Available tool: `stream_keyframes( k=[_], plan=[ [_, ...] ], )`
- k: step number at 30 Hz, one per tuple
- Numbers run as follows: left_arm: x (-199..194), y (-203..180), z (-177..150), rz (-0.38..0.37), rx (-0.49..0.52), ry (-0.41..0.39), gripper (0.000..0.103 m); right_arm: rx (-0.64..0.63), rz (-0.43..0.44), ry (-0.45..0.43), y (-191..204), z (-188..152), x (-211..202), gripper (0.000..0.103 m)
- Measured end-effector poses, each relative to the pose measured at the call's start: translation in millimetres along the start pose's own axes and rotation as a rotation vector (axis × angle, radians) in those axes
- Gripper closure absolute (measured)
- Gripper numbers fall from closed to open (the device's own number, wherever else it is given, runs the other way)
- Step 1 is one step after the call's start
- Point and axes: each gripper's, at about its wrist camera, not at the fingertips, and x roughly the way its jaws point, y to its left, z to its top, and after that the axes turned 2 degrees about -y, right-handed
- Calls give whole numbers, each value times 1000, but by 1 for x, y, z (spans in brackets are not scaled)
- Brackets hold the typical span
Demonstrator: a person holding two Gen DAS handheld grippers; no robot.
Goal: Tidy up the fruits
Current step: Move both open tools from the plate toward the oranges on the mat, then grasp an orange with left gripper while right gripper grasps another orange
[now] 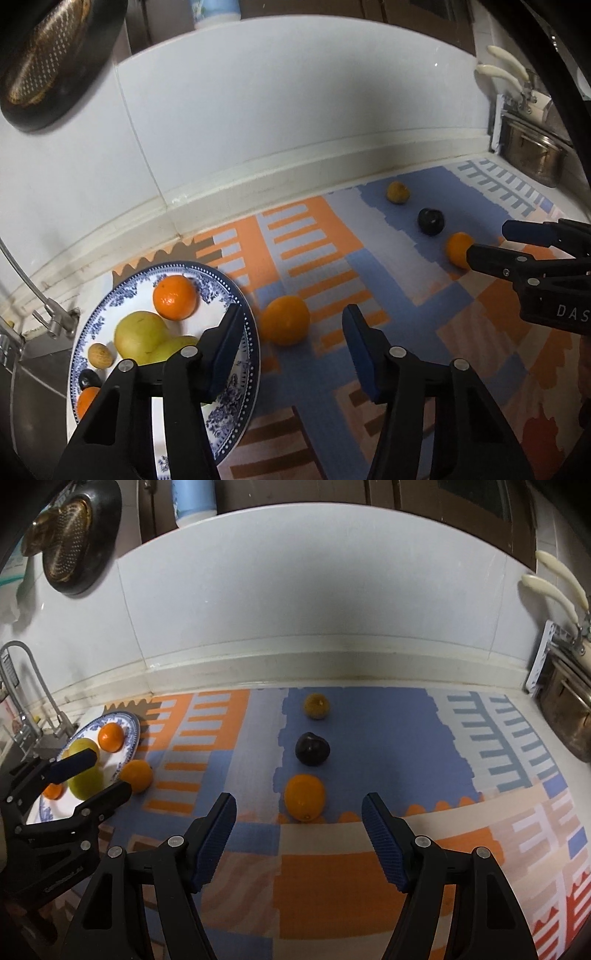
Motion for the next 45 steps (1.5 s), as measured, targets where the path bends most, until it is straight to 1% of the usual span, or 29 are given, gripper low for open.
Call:
stream_keyframes(
  k=[2, 9, 10, 13, 16, 18, 22, 26, 34, 45],
  plan=[
    [7, 0, -1, 11, 0, 17, 52, 4, 5, 13, -1, 0, 6, 39],
    [23, -1, -5, 26, 12, 58, 55, 42, 25, 56, -6, -2, 25, 49],
    [25, -1, -6, 30, 13, 67, 56, 44, 26, 60, -6, -2, 26, 52],
    [29, 0, -7, 24, 6, 79, 62, 54, 28, 76, -9, -5, 32, 55],
    [31, 0, -8, 40, 13, 79, 66, 53, 30, 85, -9, -6, 37, 60],
    [31, 0, -7, 39, 14, 74, 70, 56, 32, 92, -9, -7, 39, 63],
    [32, 0, -7, 40, 21, 70, 70, 56, 28, 96, -10, -7, 43, 72],
    [29, -1, -6, 27, 13, 64, 70, 56, 27, 89, -10, -7, 42, 72],
    [8, 0, 2, -5, -3, 12, 71, 31, 68, 40, -2, -1, 25, 72],
    [-30, 12, 10, 1, -43, -61, 71, -22, 120, -26, 19, 10, -7, 72]
  ],
)
